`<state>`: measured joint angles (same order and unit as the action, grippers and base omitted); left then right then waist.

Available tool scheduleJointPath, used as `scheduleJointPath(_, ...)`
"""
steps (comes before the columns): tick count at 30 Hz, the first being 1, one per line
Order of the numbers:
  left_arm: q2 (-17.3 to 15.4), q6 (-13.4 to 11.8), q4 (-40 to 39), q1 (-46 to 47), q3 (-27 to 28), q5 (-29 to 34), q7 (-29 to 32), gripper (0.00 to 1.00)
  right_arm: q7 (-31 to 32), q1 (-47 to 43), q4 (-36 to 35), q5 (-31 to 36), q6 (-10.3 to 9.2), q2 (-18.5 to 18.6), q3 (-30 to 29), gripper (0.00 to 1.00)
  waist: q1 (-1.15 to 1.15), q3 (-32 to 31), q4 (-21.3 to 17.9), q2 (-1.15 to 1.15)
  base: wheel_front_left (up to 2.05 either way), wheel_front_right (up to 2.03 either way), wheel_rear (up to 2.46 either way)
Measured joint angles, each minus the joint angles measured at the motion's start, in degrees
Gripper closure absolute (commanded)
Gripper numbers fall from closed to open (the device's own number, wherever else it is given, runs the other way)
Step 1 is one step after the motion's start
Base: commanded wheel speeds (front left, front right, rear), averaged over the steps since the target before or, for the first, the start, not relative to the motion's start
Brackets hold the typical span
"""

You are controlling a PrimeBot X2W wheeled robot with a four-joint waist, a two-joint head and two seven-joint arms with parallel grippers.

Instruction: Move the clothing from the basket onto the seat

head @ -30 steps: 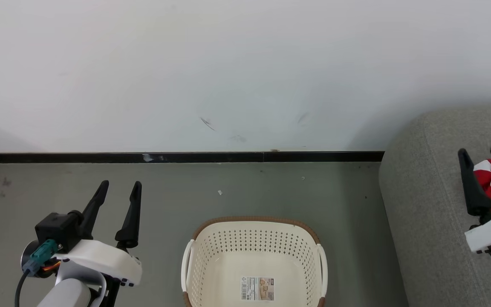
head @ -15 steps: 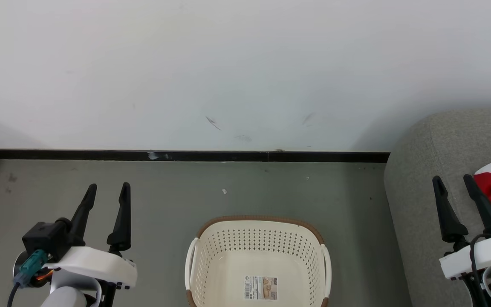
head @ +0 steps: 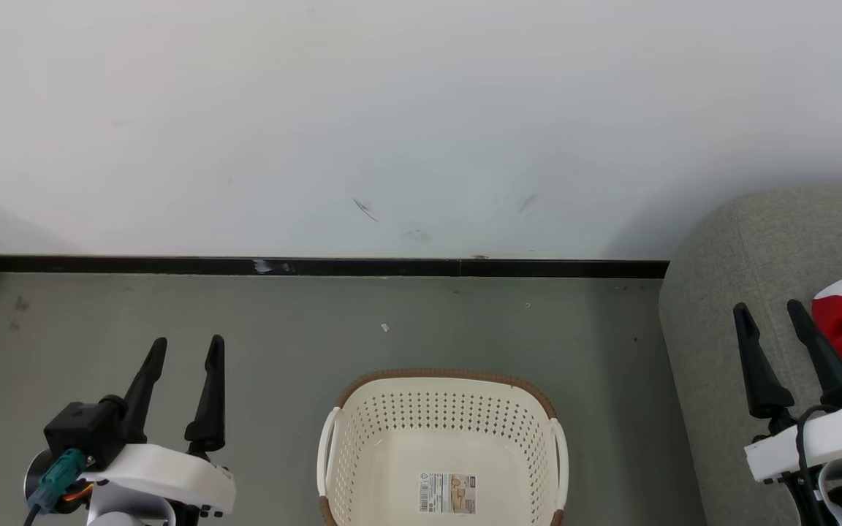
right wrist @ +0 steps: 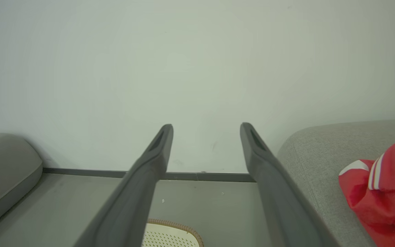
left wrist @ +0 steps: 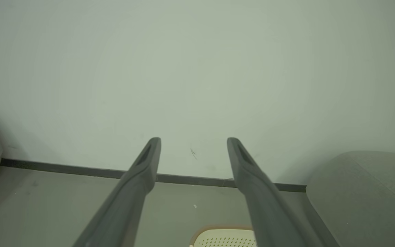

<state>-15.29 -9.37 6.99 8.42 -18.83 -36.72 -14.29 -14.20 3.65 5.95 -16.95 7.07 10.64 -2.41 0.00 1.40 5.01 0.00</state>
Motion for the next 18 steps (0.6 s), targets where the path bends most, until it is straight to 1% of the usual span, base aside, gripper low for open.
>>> scheduleJointPath(7,0.7,1.5,0.7,-0.9,0.7,0.0,0.0,0.0,0.0,-0.3,-0.5,0.5,0.0,-0.5,-0.1,0.0,0.0,0.1,-0.1,0.0,0.0,0.0,0.0)
scheduleJointPath(18,1.2,2.5,1.4,-0.9,1.8,1.2,0.0,0.0,0.0,-1.2,-1.4,1.3,0.0,-1.2,-0.2,0.0,0.0,0.2,-0.2,0.0,0.0,0.0,0.0)
